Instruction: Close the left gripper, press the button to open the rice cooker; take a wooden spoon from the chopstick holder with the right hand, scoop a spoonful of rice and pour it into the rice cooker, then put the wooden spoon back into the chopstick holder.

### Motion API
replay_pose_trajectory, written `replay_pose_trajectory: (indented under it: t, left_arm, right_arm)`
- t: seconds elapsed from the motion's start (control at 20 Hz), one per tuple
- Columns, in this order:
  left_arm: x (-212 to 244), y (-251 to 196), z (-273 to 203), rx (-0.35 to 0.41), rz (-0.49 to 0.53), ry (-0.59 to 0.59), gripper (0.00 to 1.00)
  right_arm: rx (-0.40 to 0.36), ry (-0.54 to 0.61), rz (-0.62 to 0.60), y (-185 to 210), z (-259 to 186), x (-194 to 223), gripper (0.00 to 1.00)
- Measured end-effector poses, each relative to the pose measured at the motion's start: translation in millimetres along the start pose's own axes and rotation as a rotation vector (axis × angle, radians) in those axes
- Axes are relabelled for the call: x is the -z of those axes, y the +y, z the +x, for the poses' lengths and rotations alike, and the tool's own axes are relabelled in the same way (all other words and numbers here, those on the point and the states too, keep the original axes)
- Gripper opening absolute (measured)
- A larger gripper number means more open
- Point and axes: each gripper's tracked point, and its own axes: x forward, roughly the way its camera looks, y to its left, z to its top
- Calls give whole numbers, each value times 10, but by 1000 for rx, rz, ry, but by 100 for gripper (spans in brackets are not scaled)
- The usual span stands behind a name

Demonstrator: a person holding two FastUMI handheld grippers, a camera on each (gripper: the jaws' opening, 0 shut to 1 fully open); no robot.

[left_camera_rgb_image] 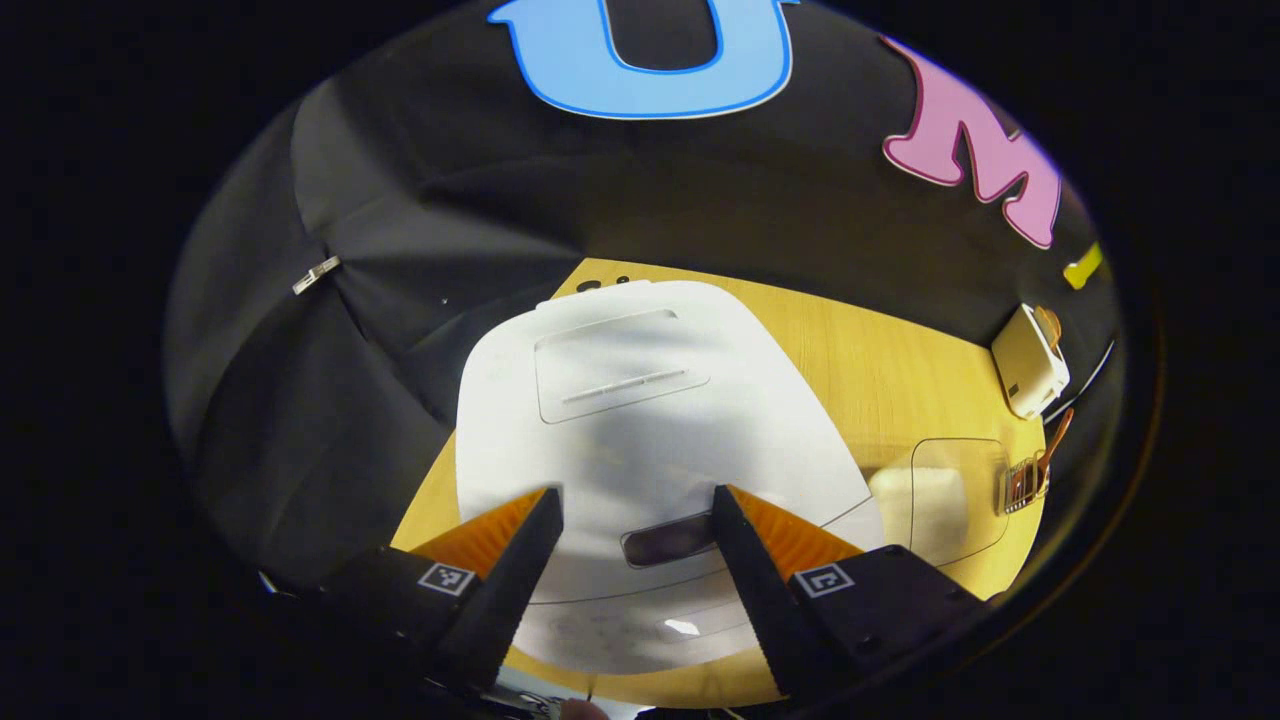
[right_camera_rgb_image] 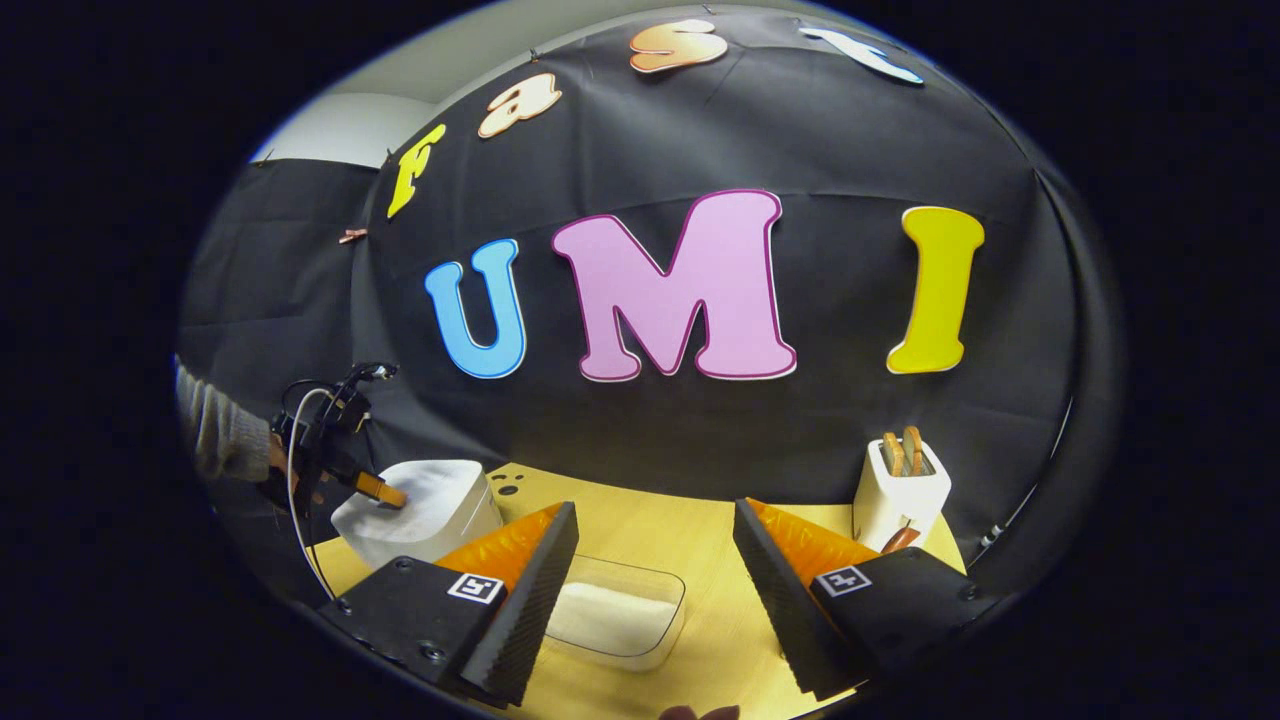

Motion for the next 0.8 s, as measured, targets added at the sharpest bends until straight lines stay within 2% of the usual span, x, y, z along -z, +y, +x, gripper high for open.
replay_pose_trajectory:
  t: [0.2, 0.4, 0.65, 0.8]
  left_arm:
    - [-21, -22, 11, 6, -2, 30, 100]
    - [-26, -41, -40, 28, -27, 42, 99]
    - [-152, -38, -215, 50, -49, 4, 99]
    - [-158, -152, -250, 113, -95, 15, 99]
  right_arm:
    - [-10, 26, 33, -11, -3, 160, 97]
    - [-25, 18, 38, -19, 40, 132, 96]
    - [-3, 6, 35, -113, -30, 104, 97]
    - [14, 11, 39, -167, -81, 130, 97]
